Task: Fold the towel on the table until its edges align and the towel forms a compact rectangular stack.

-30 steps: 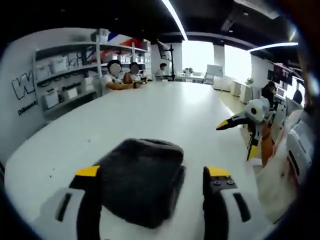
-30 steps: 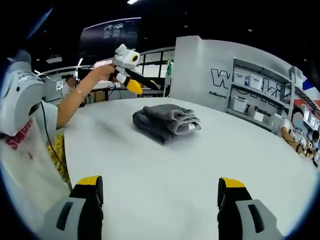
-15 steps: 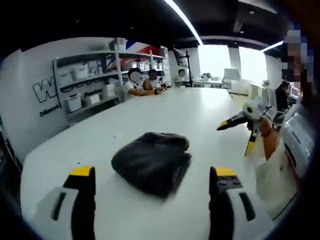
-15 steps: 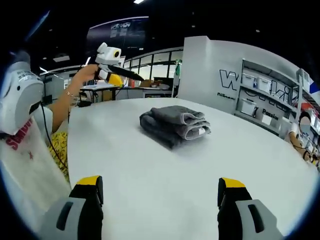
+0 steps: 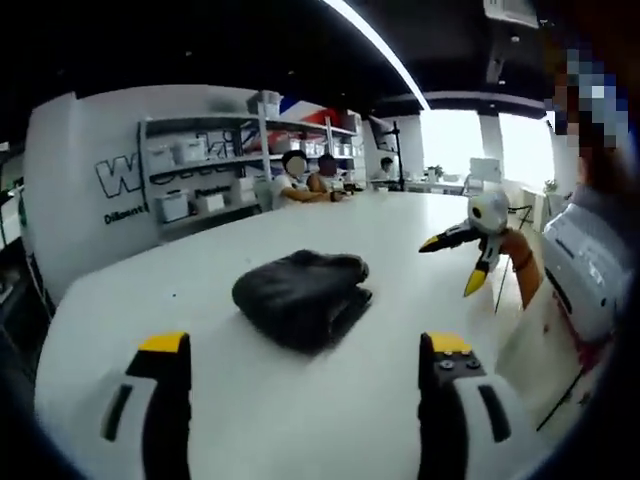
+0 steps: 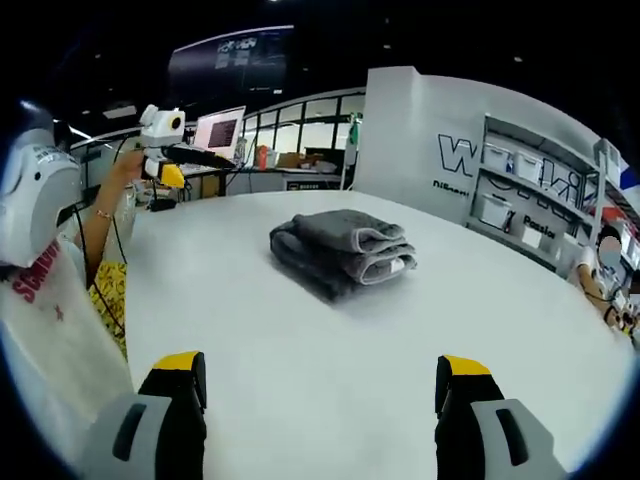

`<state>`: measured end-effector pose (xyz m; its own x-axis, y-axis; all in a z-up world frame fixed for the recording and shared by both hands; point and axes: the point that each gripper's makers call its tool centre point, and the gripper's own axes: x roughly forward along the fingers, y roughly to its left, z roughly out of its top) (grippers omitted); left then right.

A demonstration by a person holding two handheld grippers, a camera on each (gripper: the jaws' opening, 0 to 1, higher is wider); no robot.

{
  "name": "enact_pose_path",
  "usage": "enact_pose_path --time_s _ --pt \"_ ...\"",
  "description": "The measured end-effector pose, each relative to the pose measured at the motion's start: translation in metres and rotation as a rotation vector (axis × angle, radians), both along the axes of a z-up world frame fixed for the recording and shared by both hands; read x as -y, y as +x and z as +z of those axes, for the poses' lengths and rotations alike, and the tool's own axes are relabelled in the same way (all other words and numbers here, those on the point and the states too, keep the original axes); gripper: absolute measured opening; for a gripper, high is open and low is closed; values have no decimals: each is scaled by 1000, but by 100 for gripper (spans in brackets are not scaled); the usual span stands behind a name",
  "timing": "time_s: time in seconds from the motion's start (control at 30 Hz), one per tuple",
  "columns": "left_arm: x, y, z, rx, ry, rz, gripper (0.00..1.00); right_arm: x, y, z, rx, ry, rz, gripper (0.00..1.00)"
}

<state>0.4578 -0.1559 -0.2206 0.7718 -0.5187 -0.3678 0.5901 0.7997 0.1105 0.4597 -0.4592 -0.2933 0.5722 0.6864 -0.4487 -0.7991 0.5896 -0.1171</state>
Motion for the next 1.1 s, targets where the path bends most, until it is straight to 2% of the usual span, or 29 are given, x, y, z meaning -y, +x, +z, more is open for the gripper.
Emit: enact_pose_path --time_s 0.07,0.23,0.5,0.73,0.87,1.1 --pt "-6 -3 -8 -22 14 25 99 -2 1 -1 -3 -3 0 99" --pt "-18 -14 -19 -51 -4 72 99 -3 3 -2 -9 0 3 99" --pt "-39 -32 -46 -114 33 154 99 -3 7 -5 -29 11 -2 99" --pt "-60 -43 -61 -153 43 208 99 -3 9 -5 -30 7 -8 99" --pt "-64 -45 -63 -160 19 223 99 -2 9 -6 -34 5 -14 99" --pt "-64 -47 -68 -172 25 227 99 -2 10 -6 -34 7 -20 99"
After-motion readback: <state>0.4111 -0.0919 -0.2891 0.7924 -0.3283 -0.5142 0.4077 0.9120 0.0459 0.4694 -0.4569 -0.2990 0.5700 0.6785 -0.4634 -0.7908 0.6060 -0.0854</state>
